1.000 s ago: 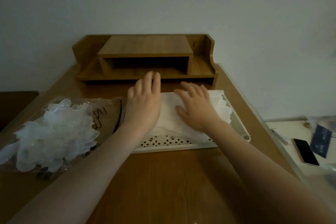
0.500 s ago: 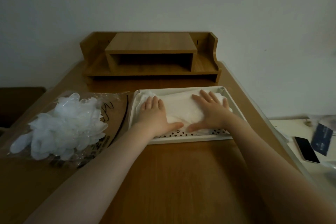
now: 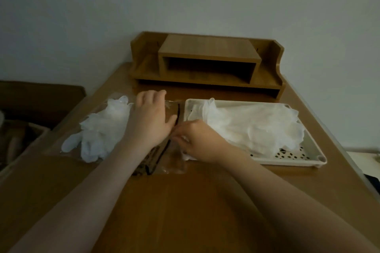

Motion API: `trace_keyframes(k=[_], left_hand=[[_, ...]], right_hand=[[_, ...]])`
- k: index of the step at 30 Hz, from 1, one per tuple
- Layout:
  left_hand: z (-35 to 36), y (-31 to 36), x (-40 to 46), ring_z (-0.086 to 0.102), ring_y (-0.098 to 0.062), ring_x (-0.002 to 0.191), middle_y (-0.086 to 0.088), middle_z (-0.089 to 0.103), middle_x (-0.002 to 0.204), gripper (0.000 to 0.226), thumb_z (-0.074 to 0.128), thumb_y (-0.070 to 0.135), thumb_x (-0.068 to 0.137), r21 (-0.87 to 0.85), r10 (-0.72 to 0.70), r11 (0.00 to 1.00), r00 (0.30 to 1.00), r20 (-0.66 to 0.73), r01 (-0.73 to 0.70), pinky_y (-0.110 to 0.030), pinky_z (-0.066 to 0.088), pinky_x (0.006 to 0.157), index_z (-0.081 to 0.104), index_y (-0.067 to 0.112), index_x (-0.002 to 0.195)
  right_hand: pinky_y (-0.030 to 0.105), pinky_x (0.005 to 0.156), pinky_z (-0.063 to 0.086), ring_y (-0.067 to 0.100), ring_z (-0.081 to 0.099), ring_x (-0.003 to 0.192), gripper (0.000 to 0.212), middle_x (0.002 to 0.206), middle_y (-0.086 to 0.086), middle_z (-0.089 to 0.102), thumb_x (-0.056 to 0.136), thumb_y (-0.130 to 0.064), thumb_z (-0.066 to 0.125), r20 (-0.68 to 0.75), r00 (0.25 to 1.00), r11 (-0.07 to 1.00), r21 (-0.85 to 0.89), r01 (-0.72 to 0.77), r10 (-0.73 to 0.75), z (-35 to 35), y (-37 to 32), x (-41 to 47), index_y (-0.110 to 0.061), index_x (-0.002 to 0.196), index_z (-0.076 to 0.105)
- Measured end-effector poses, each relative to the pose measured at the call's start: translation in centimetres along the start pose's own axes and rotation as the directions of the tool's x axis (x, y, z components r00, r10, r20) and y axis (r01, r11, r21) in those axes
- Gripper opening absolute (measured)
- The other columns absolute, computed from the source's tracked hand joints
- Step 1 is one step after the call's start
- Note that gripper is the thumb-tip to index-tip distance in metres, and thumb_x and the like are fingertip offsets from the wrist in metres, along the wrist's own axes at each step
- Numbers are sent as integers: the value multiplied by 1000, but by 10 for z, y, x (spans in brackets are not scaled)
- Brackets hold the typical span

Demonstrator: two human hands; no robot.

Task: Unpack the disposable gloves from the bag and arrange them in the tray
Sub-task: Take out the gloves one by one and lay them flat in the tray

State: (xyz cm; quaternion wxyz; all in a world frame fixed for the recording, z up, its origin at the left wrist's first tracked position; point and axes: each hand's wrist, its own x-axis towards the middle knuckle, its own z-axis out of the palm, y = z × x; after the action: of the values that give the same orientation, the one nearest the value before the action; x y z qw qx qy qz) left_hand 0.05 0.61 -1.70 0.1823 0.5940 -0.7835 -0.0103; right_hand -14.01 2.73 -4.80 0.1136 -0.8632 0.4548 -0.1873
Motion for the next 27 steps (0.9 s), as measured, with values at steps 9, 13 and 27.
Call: trace_keyframes(k=[9, 13, 27], left_hand=[[-7, -43, 8, 57, -13, 66, 5, 60, 82, 8, 49, 20, 96, -291, -123, 949, 992, 22, 124, -23, 40, 51, 54, 16, 100], [-9, -47, 9, 50, -10, 56, 11, 51, 69, 3, 52, 18, 94, -430, -78, 901, 996, -43, 52, -20, 38, 50, 51, 21, 95], [20, -48, 6, 7, -28, 143, -1, 1, 158, 26, 47, 34, 92, -16, 91, 996, 968, 232, -90, -45, 18, 112, 60, 21, 109]], right_hand=[[41, 77, 52, 29, 61, 91, 36, 108, 11, 60, 93, -10, 48, 81, 949, 951, -64, -301, 306, 39, -22, 52, -11, 129, 44], [38, 71, 51, 22, 55, 76, 11, 92, 7, 61, 96, -16, 45, 57, 938, 938, -85, -337, 343, 40, -25, 57, -15, 99, 55], [23, 62, 38, 10, 47, 66, 24, 73, -1, 51, 97, -10, 42, -325, 773, 656, 740, -152, 545, -11, -17, 34, -13, 77, 54]])
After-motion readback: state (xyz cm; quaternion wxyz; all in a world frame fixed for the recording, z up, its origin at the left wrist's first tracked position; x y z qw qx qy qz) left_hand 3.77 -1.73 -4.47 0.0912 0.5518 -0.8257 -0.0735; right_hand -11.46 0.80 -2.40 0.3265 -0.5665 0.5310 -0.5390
